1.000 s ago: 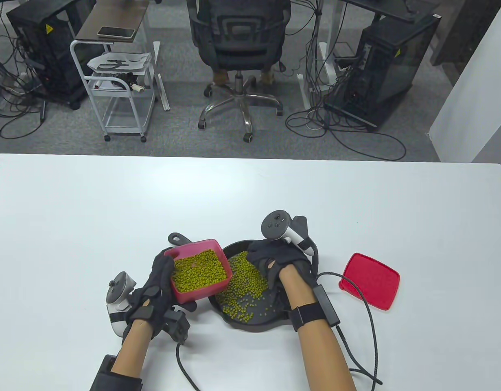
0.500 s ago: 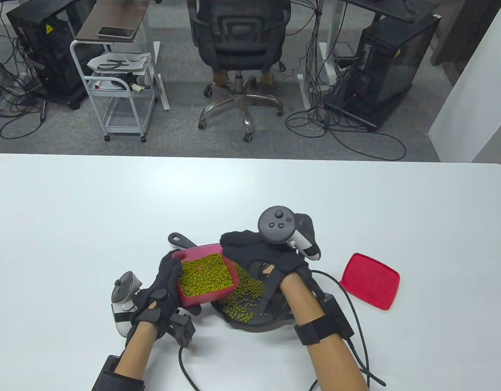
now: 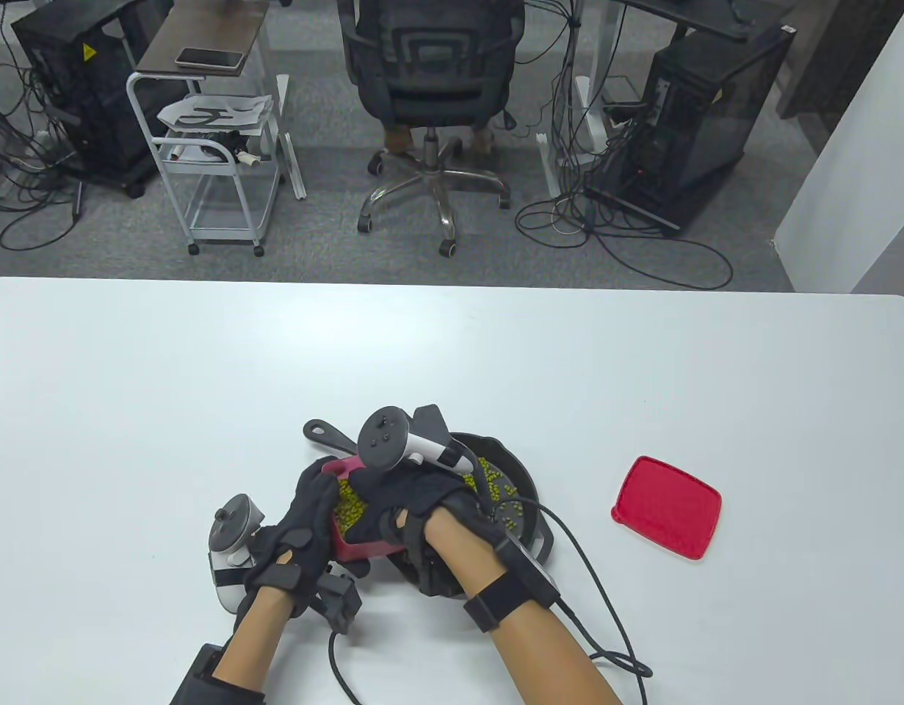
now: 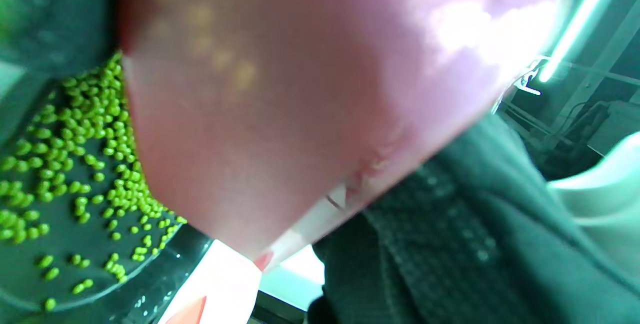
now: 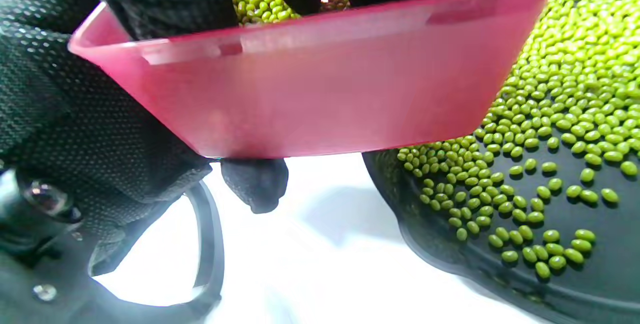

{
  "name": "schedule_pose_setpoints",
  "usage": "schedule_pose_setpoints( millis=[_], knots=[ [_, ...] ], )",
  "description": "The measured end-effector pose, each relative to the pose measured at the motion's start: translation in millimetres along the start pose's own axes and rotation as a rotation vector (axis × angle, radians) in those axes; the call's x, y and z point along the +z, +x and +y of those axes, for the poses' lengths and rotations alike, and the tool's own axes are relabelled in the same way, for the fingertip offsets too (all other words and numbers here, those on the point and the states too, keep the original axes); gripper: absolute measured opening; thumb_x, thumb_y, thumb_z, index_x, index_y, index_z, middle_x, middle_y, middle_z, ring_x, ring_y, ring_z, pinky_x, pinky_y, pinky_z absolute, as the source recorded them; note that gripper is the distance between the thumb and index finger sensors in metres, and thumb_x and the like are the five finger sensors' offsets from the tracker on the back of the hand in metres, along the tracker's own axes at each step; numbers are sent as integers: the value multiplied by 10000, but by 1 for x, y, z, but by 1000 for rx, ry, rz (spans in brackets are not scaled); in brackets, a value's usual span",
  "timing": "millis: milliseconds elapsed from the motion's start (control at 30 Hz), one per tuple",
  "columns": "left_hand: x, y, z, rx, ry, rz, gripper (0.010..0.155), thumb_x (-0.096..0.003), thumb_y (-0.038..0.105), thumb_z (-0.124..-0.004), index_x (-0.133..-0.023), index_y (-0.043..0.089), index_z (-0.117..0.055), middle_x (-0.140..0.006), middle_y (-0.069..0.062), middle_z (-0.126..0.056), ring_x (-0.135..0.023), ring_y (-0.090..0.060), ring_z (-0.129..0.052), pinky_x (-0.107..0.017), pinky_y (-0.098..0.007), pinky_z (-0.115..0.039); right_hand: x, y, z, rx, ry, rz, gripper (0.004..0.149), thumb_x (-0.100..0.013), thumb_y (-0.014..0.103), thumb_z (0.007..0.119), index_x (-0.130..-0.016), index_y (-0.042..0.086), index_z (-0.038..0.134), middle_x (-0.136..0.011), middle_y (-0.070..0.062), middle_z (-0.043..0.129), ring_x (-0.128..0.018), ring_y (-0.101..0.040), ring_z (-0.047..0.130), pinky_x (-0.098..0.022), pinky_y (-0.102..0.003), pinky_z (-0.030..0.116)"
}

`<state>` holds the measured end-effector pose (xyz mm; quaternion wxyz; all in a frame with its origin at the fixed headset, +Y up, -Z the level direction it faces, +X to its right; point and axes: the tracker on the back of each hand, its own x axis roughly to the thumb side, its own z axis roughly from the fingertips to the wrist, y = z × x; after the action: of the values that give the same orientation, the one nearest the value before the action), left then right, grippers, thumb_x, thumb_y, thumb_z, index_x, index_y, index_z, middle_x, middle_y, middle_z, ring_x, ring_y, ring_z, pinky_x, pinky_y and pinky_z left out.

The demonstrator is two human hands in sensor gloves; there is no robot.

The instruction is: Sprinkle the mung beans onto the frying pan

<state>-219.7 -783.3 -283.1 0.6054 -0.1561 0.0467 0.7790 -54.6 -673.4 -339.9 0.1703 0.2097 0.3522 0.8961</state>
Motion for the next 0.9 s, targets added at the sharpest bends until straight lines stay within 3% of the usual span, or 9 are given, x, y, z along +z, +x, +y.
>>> schedule_pose_setpoints(
  millis=[233, 367, 500, 900],
  knots=[
    [0, -1, 0, 16, 20, -9, 755, -473, 727, -611, -1076, 365, -337, -1040, -189, -501, -625, -422, -888, -205, -470, -925, -5, 9, 5, 38, -74, -9, 673, -467, 275, 983, -1034, 184, 632, -1066, -250, 578, -813, -527, 707, -504, -410, 861],
    [0, -2, 0, -1, 16, -1, 755, -473, 728, -613, -1077, 366, -340, -1042, -186, -506, -627, -421, -889, -204, -469, -924, -6, 13, 7, 83, -140, -48, 464, -464, 175, 964, -894, 224, 795, -975, -184, 740, -727, -485, 819, -430, -372, 904],
    [-1, -2, 1, 13, 1, 5, 757, -473, 729, -611, -1079, 369, -336, -1044, -185, -508, -629, -418, -891, -208, -468, -923, -6, 7, 4, 22, -194, -86, 389, -458, 130, 953, -818, 240, 855, -909, -149, 828, -635, -440, 895, -351, -318, 928],
    [-3, -2, 4, 19, -4, 20, 760, -475, 731, -606, -1080, 370, -322, -1047, -184, -504, -636, -413, -893, -225, -462, -926, 7, -16, -26, -149, -241, -118, 354, -454, 114, 951, -781, 236, 888, -889, -128, 871, -566, -407, 951, -279, -280, 942]
  ],
)
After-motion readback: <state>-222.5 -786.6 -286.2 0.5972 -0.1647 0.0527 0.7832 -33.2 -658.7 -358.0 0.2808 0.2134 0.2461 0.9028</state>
